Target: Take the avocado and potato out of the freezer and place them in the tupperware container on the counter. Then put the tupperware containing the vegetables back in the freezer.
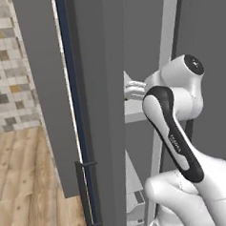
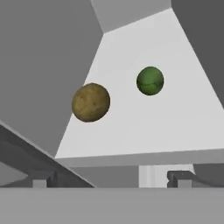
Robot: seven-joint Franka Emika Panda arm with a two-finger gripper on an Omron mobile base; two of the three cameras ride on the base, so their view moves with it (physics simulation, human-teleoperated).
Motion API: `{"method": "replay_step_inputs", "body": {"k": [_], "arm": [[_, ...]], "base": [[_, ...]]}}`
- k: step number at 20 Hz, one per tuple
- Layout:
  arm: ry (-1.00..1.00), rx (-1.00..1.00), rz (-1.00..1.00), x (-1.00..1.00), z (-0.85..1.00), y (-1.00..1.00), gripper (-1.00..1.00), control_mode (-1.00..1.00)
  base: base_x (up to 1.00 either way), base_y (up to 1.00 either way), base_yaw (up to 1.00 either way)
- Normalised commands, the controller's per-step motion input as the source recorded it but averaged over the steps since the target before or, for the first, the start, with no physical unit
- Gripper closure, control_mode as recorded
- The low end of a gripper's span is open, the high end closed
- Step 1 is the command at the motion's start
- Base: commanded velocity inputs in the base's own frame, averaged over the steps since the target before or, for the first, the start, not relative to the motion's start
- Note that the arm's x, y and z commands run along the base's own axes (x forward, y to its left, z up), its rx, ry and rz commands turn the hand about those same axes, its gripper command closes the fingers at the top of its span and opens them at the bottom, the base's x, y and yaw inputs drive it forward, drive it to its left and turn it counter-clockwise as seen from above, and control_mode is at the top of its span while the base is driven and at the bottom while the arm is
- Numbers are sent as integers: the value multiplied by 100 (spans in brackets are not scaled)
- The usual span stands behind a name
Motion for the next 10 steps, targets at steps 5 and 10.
{"method": "replay_step_inputs", "body": {"k": [5, 10], "arm": [[3, 2, 0, 59, 0, 36, -100, -100], [8, 3, 0, 58, 0, 29, -100, -100]], "base": [[0, 0, 0], [0, 0, 0]]}}
